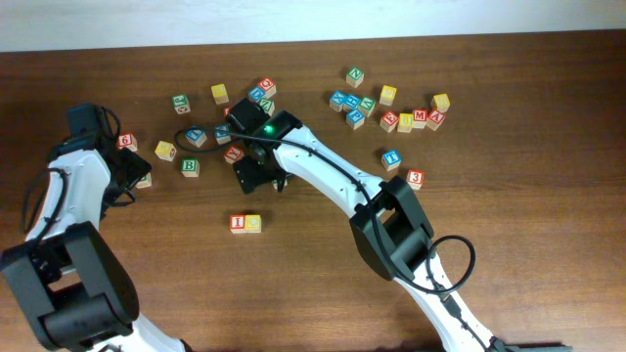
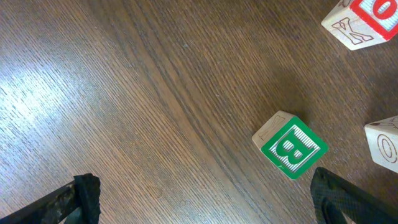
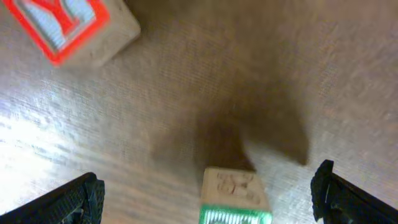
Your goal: Spell out ICRA
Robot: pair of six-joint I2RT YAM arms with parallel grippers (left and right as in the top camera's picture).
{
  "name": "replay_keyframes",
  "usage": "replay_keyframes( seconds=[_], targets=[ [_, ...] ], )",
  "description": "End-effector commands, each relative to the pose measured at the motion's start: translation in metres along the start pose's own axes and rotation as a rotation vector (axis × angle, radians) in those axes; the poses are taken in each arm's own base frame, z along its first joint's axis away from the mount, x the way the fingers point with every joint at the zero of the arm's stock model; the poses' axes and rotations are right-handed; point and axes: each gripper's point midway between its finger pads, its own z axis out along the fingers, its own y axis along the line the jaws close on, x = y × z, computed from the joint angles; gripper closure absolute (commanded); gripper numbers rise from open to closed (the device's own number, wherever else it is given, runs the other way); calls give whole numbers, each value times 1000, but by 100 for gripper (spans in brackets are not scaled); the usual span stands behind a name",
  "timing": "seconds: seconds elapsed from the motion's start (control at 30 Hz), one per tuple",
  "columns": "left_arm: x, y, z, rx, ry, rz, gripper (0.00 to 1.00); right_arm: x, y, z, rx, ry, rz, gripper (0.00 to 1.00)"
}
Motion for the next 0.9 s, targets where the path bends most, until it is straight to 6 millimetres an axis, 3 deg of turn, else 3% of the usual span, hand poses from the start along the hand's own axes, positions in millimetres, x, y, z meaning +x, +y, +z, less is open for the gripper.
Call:
replay_keyframes(
  seconds=[0.0,0.37,0.87],
  targets=[
    [-3,2,-7,5,-16,-9,1,-4,-13,7,88,-29,-2,2],
    [-3,2,-7,5,-16,-9,1,-17,-46,5,138,-59,52,2],
    [-3,2,-7,5,-16,-9,1,-17,-46,6,131,-57,53,2]
  ],
)
